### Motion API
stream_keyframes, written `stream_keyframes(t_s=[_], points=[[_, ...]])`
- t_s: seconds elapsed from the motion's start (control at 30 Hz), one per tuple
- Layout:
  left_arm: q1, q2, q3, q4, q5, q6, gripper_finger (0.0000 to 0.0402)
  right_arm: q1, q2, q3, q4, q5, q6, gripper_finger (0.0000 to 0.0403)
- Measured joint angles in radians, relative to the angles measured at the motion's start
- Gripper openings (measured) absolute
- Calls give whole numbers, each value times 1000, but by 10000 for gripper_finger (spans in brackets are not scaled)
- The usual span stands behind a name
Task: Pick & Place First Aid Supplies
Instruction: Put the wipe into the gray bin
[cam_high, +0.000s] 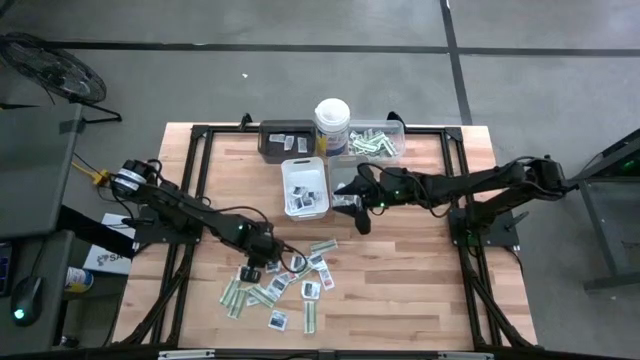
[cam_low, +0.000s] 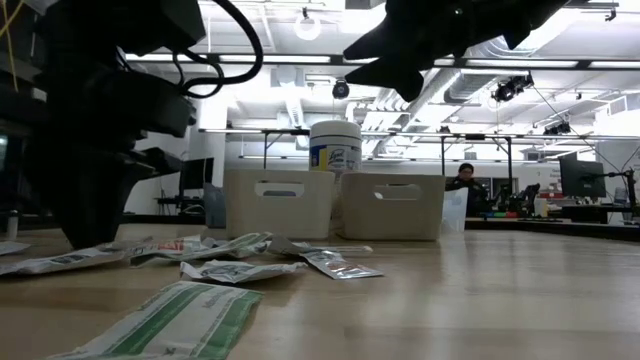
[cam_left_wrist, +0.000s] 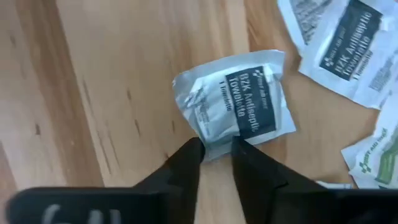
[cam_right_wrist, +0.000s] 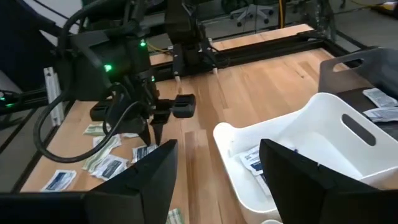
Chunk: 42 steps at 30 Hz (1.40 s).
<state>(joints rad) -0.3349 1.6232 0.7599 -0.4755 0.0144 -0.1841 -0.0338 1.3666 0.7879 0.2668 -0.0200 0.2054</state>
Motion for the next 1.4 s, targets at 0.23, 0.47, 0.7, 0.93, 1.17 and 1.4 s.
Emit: stream_keyframes(t_s=[0.23, 0.47, 0.7, 0.93, 1.17, 1.4], points=[[1, 9, 0, -6, -22, -55, 11, 0, 0, 0, -3, 16, 2, 220], [0, -24, -5, -13, -44, -88, 3, -1, 0, 0, -3, 18, 3, 220], [3, -160, 64, -103, -192, -102, 0, -1, 0, 0, 0, 18, 23, 220], [1, -274, 173, -160, -345, -101, 0, -1, 0, 0, 21, 41, 61, 220], [2, -297, 279, -150, -722, -91, 0, -1, 1, 0, 88, 38, 67, 220], [75, -274, 295, 61, -816, 38, 0, -1, 1, 0, 185, 22, 58, 220]])
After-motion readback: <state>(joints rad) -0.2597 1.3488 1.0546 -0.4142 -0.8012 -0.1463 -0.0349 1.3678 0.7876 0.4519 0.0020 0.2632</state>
